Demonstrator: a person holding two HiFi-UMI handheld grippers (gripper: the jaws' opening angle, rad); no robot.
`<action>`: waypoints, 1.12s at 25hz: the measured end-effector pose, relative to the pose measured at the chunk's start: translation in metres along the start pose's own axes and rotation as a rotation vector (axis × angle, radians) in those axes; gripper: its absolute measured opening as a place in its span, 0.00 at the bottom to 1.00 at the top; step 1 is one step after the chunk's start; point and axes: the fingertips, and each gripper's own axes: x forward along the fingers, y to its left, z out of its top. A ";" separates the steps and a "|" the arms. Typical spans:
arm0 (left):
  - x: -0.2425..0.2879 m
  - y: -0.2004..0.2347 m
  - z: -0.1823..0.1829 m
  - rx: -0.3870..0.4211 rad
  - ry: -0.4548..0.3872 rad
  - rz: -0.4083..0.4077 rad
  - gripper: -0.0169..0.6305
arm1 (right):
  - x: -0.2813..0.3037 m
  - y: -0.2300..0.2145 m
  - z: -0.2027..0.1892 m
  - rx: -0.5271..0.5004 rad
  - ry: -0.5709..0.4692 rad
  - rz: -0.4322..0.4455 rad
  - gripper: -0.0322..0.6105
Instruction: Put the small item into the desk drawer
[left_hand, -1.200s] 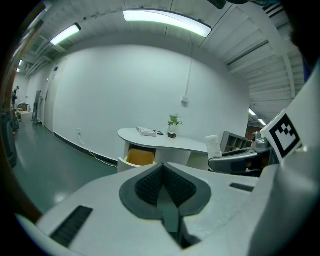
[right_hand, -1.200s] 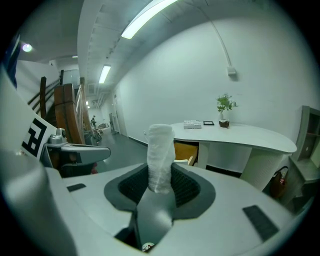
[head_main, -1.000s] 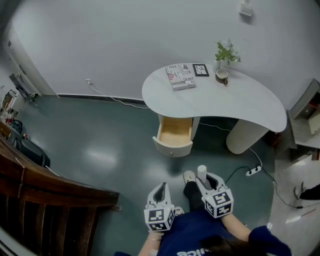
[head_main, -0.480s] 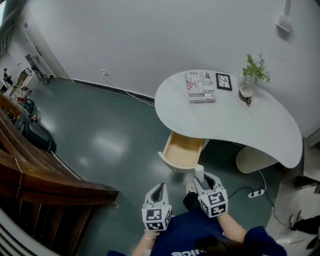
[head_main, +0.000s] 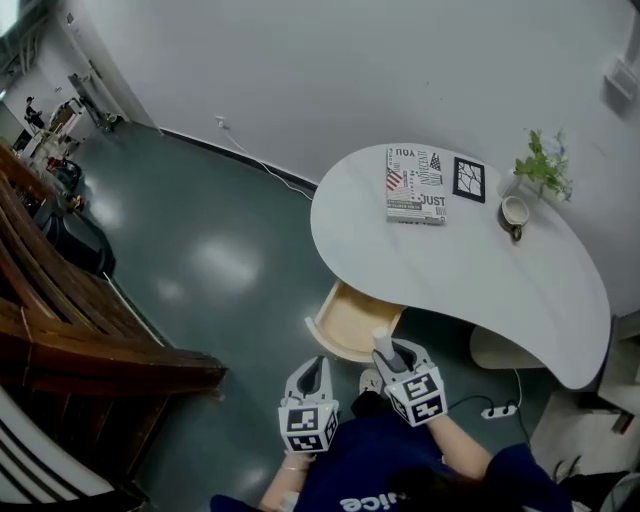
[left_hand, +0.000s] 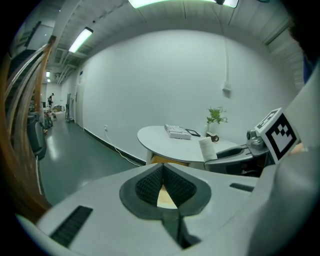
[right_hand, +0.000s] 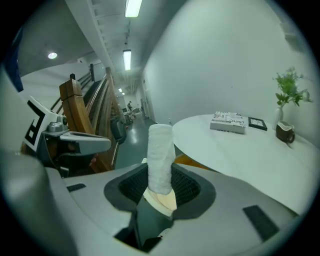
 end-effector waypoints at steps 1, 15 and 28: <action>0.005 0.000 0.002 -0.014 -0.003 0.011 0.03 | 0.004 -0.004 0.001 -0.012 0.012 0.010 0.28; 0.026 0.016 0.016 -0.077 -0.008 0.098 0.03 | 0.068 -0.030 -0.016 -0.130 0.229 0.067 0.28; 0.024 0.063 0.020 -0.103 0.035 0.128 0.03 | 0.126 -0.025 -0.038 -0.232 0.411 0.073 0.28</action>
